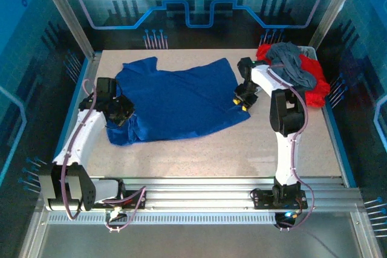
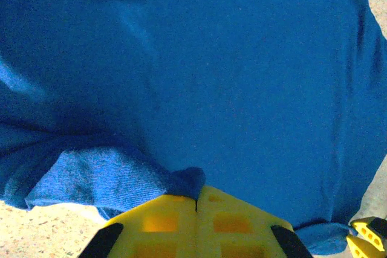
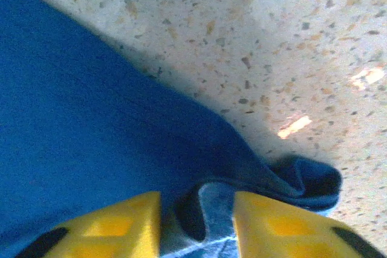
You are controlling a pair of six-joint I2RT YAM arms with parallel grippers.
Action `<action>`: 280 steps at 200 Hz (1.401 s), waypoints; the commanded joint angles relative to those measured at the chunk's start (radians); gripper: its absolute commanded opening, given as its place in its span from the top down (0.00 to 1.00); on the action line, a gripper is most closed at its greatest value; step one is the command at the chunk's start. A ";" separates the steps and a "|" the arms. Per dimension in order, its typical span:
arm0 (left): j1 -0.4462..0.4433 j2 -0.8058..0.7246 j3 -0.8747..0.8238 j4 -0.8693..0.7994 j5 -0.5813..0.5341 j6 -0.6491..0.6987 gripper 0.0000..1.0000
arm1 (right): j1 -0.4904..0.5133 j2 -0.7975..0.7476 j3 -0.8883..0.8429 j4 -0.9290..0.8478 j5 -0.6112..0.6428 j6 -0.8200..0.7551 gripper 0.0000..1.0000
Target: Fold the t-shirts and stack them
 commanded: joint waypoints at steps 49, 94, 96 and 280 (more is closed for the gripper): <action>0.004 -0.058 -0.055 0.003 0.034 0.009 1.00 | -0.041 -0.241 -0.295 0.139 -0.031 -0.022 0.66; 0.002 -0.064 -0.061 0.008 0.044 0.007 1.00 | -0.053 -0.162 -0.257 0.187 -0.084 -0.006 0.69; 0.002 -0.064 -0.061 0.008 0.044 0.007 1.00 | -0.053 -0.159 -0.251 0.187 -0.085 -0.005 0.69; -0.009 -0.071 -0.069 0.020 0.058 -0.002 1.00 | -0.047 -0.129 -0.220 0.165 -0.058 0.027 0.90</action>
